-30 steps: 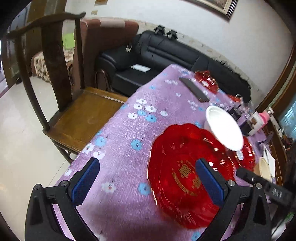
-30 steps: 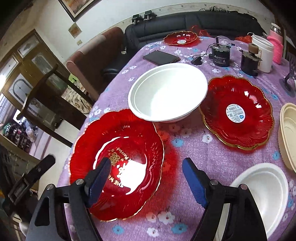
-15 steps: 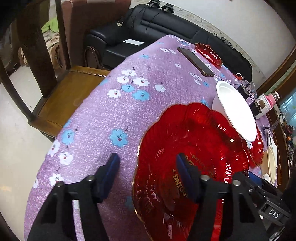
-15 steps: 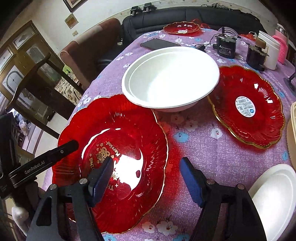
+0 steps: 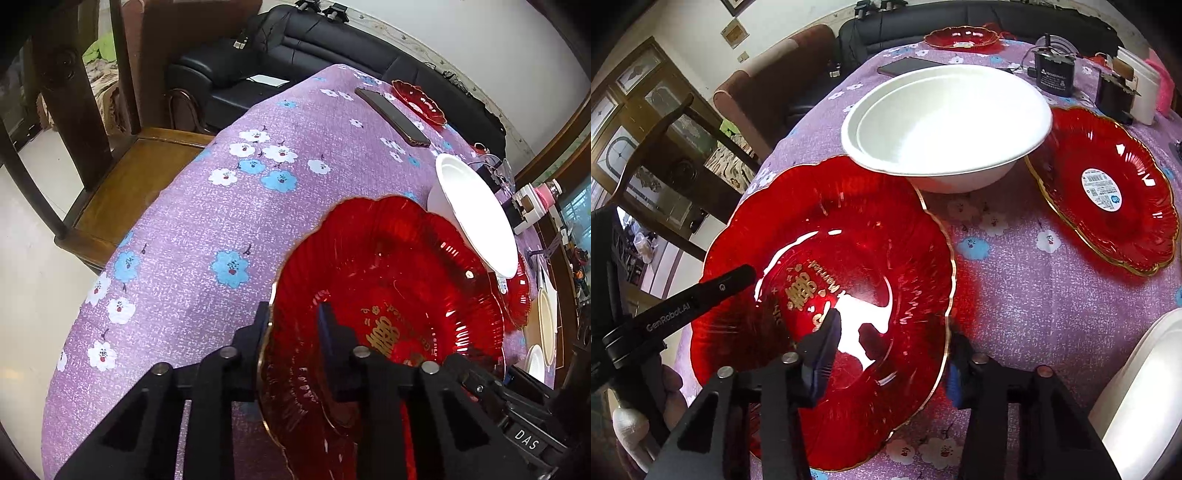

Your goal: Organize plates and bowls

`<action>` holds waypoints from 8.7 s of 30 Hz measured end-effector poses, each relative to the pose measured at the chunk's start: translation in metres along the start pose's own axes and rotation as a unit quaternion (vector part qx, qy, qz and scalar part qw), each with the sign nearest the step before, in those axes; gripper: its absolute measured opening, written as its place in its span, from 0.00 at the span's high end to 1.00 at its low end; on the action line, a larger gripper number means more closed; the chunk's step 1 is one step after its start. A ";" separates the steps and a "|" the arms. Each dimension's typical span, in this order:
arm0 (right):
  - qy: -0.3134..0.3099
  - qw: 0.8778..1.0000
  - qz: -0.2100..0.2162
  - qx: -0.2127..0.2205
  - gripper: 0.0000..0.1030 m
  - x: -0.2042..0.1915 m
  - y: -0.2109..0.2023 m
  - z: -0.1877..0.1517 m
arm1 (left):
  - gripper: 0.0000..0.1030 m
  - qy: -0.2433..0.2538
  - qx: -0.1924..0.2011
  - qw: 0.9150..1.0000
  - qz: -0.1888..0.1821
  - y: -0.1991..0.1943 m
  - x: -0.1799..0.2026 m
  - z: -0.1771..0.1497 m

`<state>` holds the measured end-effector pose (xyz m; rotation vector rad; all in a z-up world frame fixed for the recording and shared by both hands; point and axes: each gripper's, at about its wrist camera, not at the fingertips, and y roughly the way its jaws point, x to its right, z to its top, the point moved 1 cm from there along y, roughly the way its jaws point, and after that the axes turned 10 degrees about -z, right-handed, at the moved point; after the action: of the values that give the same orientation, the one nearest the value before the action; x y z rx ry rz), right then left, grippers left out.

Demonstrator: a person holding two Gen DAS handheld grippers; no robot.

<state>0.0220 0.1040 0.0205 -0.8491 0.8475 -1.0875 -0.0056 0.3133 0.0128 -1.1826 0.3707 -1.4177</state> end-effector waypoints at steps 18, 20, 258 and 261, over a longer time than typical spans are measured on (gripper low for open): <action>0.007 1.000 0.023 0.020 0.76 0.004 -0.014 -0.011 | 0.84 0.001 0.052 0.999 0.006 -0.041 -0.001 -0.009; 0.006 0.999 0.028 0.019 0.76 0.003 -0.016 -0.015 | 0.84 -0.001 0.055 0.998 0.004 -0.046 -0.002 -0.013; 0.034 0.998 -0.051 0.034 0.09 0.222 -0.021 0.117 | 0.47 0.065 -0.146 0.978 -0.135 0.081 0.235 -0.011; 0.022 0.998 -0.063 0.018 0.10 0.222 -0.006 0.120 | 0.64 0.061 -0.175 0.973 -0.139 0.099 0.236 -0.015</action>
<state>0.1803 -0.0911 0.0430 -0.8605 0.8173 -1.2321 0.0860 0.0744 0.0295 -1.4790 0.5765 -1.7215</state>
